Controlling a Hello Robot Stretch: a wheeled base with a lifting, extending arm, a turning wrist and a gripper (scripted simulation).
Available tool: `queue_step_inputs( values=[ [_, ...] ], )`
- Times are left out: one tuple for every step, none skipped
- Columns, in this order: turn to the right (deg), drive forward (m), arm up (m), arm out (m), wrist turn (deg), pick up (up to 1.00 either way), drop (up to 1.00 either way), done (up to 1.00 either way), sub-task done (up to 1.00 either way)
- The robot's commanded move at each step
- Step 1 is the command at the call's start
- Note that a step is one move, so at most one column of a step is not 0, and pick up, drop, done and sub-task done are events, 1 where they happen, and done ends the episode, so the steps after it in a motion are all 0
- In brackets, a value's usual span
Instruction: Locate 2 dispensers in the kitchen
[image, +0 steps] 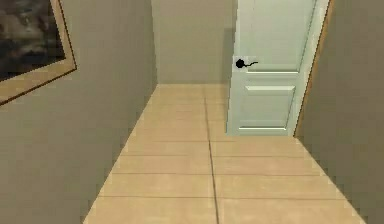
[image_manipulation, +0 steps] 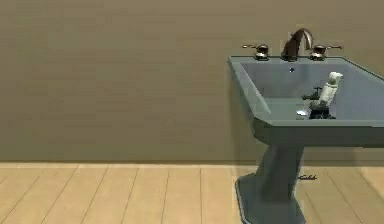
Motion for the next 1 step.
queue_step_inputs(
  values=[
    [0.0,1.00,0.00,0.00,0.0,0.00,0.00,0.00,0.00]
  ],
)
